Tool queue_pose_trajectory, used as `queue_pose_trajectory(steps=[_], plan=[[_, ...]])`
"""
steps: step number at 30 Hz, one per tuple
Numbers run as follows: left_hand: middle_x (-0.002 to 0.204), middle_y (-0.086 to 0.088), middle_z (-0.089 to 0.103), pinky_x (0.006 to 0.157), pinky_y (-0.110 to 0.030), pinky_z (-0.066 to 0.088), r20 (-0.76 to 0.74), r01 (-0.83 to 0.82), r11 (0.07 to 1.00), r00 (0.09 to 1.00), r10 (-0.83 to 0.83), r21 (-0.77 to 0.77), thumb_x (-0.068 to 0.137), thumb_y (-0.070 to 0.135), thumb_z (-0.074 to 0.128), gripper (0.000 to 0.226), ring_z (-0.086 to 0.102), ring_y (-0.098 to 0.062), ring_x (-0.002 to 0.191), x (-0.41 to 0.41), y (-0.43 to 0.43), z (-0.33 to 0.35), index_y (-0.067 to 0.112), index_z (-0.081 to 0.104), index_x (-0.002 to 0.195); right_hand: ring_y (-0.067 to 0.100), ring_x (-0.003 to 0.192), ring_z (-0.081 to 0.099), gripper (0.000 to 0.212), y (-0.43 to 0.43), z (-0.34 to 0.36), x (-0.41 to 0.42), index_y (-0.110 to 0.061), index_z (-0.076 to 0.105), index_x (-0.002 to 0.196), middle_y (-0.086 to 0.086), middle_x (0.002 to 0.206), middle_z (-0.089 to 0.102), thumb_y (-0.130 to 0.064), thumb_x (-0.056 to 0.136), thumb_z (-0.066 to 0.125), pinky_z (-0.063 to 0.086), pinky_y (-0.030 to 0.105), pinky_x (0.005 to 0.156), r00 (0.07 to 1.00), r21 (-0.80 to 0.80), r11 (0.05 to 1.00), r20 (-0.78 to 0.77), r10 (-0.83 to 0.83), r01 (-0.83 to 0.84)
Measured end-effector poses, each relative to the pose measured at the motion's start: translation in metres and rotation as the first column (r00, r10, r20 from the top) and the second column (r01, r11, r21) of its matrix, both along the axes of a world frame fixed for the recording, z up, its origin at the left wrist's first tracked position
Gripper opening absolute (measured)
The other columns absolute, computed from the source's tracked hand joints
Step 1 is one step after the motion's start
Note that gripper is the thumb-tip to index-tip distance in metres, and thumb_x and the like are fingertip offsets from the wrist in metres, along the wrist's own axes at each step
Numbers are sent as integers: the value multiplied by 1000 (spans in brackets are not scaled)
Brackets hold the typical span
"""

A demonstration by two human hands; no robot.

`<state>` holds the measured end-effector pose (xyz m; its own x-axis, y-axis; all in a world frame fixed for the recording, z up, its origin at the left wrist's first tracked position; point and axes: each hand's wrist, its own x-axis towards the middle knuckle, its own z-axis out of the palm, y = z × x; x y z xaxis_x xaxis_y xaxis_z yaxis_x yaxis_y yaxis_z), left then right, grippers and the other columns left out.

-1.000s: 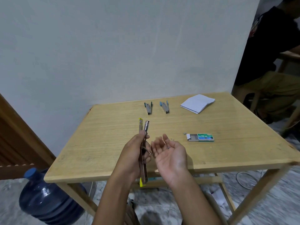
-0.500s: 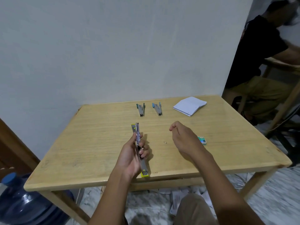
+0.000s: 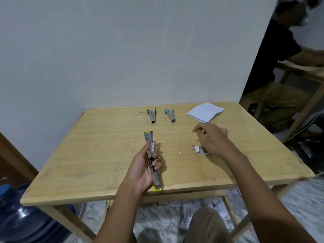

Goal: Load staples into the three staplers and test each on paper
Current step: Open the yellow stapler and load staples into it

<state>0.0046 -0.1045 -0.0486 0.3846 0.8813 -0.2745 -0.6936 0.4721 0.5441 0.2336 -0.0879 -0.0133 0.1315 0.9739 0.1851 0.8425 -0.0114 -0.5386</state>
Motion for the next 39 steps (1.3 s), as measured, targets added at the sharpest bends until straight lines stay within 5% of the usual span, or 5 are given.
queue_pose_trajectory(steps=[8,17,26,35,39], plan=[[60,1,39,38,-21,26,1,10,1000,1000,-10,9,97,33,52,20,33,-10,42,0,4,-6,14,54,91,12,101,52,13,-21,3,48,-40,65,83,-23,93,58,-37,93,58,25,31,82,987,-256,966,158,9,32],[60,1,38,38,-21,27,-1,9,1000,1000,-9,22,95,32,53,19,33,-10,43,-2,3,-7,13,54,93,14,103,55,24,-24,2,40,-40,72,95,-16,107,61,-30,96,51,26,33,89,932,-243,970,344,111,-26],[60,1,39,38,-21,27,0,2,1000,1000,-2,17,95,32,53,20,33,-10,43,-1,2,-6,13,54,94,16,90,60,29,-21,0,21,-27,78,89,-9,92,71,-45,93,55,29,35,93,897,-150,988,442,24,48],[60,0,39,37,-21,28,7,8,1000,1000,-8,19,96,32,52,20,33,-10,43,-1,1,-5,13,54,93,16,101,60,14,-19,-2,16,-30,79,84,-11,101,74,-36,88,67,31,35,85,965,-226,972,263,1,60],[60,0,39,37,-21,28,5,5,1000,1000,-5,27,94,31,53,19,33,-10,43,-1,2,-6,13,54,94,13,102,60,6,-23,1,23,-37,76,78,-18,103,69,-40,82,74,43,41,99,994,-335,940,53,91,-68]])
